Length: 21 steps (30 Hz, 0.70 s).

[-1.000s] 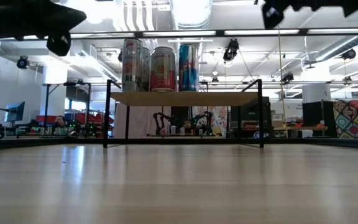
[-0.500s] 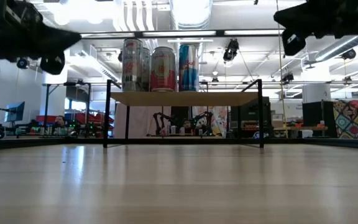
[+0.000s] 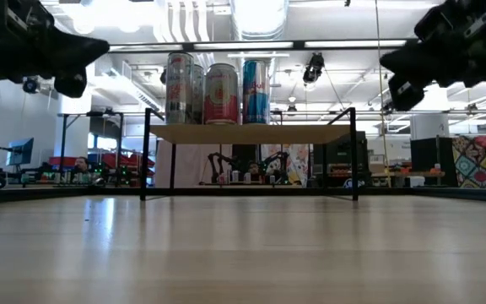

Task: Place canned beverage on shelf
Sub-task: Return to Home Position

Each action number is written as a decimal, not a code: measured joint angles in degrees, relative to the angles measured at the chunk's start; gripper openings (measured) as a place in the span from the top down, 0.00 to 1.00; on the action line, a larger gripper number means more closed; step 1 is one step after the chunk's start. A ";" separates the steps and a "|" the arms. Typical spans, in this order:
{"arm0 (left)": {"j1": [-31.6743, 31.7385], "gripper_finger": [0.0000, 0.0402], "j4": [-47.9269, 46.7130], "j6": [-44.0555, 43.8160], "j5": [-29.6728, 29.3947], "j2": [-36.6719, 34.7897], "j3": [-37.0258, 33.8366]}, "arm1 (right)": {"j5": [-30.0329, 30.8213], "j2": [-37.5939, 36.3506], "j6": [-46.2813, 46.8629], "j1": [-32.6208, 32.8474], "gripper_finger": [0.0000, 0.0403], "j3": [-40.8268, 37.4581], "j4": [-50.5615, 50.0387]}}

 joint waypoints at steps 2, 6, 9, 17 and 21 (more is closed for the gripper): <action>0.00 1.00 -0.55 1.36 -0.70 0.03 0.49 | -0.01 -0.71 0.49 0.00 0.98 -1.37 0.35; 0.00 1.00 -1.29 1.76 -2.61 0.05 -0.46 | -0.55 -0.73 4.56 0.00 0.98 -4.85 4.61; 0.00 1.00 -1.31 1.47 -2.97 0.07 -0.80 | -3.59 -0.77 5.38 -0.05 0.98 -4.96 4.62; 0.00 1.00 -0.70 2.06 -2.99 0.07 -0.53 | -11.84 -4.20 3.63 -3.28 0.98 -4.96 1.76; 0.00 1.00 -0.67 1.48 -3.01 0.07 -0.49 | -13.51 -10.07 2.86 -6.75 0.98 -4.96 -2.39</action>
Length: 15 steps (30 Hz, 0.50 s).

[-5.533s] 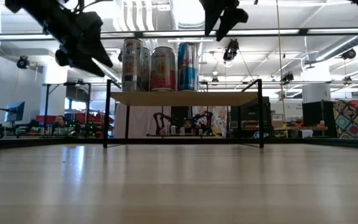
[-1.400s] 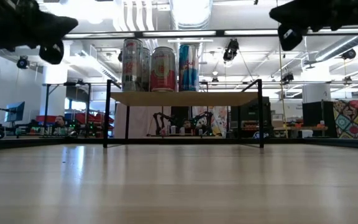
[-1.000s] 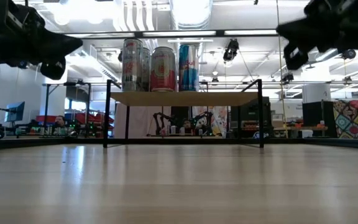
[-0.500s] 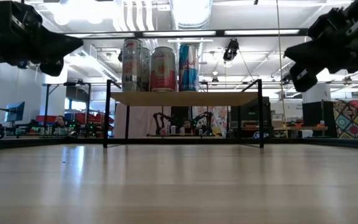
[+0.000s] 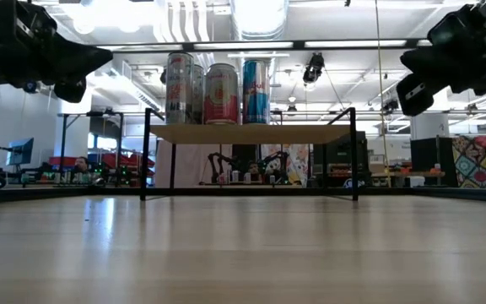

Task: Place canned beverage on shelf
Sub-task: Return to Home Position

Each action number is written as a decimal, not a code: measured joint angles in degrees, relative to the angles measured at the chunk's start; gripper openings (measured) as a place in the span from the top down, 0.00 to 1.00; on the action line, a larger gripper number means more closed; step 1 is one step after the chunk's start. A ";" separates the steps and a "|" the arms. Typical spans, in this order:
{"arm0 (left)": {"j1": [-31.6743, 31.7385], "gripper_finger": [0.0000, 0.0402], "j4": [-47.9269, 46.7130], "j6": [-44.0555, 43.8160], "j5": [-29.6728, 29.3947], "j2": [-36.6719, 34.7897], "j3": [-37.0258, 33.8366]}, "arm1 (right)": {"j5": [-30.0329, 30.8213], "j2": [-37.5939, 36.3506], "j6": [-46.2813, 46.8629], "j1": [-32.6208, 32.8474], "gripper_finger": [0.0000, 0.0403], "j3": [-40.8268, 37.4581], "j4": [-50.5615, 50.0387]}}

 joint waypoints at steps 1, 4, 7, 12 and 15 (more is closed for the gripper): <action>0.00 1.00 0.20 -0.40 0.02 0.00 0.00 | -0.17 -1.89 -0.23 -0.77 0.98 0.00 -0.94; -0.07 1.00 0.10 -1.22 0.04 0.00 0.24 | -1.80 -7.87 -1.79 -2.59 0.98 -0.02 -5.21; -0.07 1.00 -0.29 -1.28 0.04 0.00 0.65 | -2.07 -14.24 -1.95 -3.33 0.98 -0.02 -11.59; -0.07 1.00 -0.80 -1.39 0.22 0.02 1.14 | -4.00 -18.83 -1.88 -3.31 0.98 -0.03 -18.82; -0.07 1.00 -1.03 -1.48 0.12 0.00 1.16 | -4.90 -18.66 -2.34 -3.25 0.98 -0.01 -18.92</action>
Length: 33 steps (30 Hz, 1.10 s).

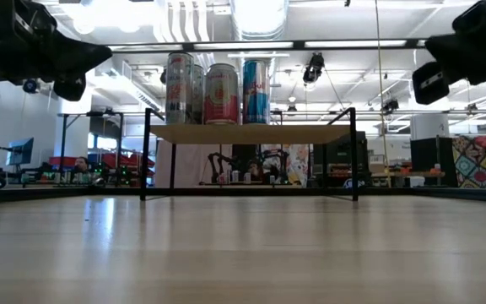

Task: Place canned beverage on shelf
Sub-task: Return to Home Position

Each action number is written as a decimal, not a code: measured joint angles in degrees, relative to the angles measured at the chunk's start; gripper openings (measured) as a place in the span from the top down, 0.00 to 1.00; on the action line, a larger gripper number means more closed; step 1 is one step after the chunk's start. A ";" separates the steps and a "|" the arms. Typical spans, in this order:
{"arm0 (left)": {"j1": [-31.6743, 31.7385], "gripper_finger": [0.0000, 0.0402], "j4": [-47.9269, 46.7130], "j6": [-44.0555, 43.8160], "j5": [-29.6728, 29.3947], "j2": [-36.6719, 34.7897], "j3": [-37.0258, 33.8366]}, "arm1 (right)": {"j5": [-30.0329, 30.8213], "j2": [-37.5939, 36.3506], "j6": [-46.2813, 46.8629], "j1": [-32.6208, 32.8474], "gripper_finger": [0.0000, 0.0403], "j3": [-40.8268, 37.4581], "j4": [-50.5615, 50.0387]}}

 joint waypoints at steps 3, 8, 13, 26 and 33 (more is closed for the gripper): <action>0.00 1.00 -0.63 -0.20 0.03 0.02 0.00 | 0.03 -0.22 -1.13 -0.01 0.98 0.01 0.54; 0.00 1.00 -1.41 -0.37 0.06 0.00 -0.03 | 1.32 -0.20 -1.64 -0.01 0.98 0.01 0.76; 0.00 1.00 -3.21 -1.24 0.07 0.04 -1.60 | 1.99 -0.15 -3.97 -0.01 0.98 0.01 0.76; 0.00 1.00 -1.04 -1.28 0.06 0.21 -1.62 | 5.77 -0.15 -5.98 -0.01 0.98 0.01 0.76; 0.00 1.00 -1.03 -1.73 0.42 0.20 -1.62 | 8.15 -0.15 -6.44 -0.01 0.98 0.01 1.35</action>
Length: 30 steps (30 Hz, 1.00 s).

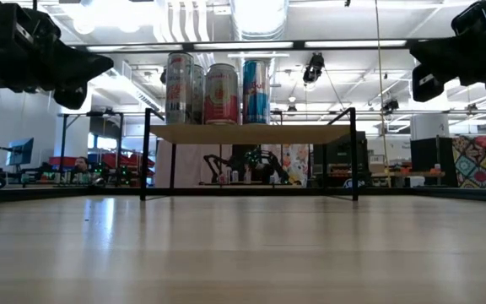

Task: Place canned beverage on shelf
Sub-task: Return to Home Position

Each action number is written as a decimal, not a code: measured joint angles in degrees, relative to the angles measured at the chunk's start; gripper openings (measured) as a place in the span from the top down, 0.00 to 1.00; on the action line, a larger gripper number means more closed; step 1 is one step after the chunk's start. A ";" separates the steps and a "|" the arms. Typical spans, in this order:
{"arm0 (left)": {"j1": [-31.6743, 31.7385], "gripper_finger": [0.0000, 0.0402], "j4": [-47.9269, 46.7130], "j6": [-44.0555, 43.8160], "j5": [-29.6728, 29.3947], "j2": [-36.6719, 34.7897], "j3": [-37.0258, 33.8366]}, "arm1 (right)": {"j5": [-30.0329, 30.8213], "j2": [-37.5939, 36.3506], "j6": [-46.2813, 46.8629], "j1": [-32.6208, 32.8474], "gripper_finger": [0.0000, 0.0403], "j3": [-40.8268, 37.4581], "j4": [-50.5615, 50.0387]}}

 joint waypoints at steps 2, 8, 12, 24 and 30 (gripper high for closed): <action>0.00 1.00 0.00 -0.02 1.34 -0.02 -0.02 | -0.02 0.00 0.46 0.00 0.98 -0.01 0.55; 0.00 1.00 0.00 -0.33 3.20 -0.18 -0.02 | -0.91 -0.07 3.72 0.02 0.98 -0.01 2.49; 0.00 1.00 0.00 0.81 3.07 -0.15 -0.04 | -1.60 -0.04 3.66 0.02 0.98 -0.01 2.44; 0.00 1.00 -0.54 -0.61 3.07 1.11 -0.07 | -1.66 0.00 3.55 0.13 0.98 0.00 2.72; 0.00 1.00 2.01 -0.58 3.07 0.51 -0.07 | -1.66 0.41 3.76 0.13 0.98 0.00 2.85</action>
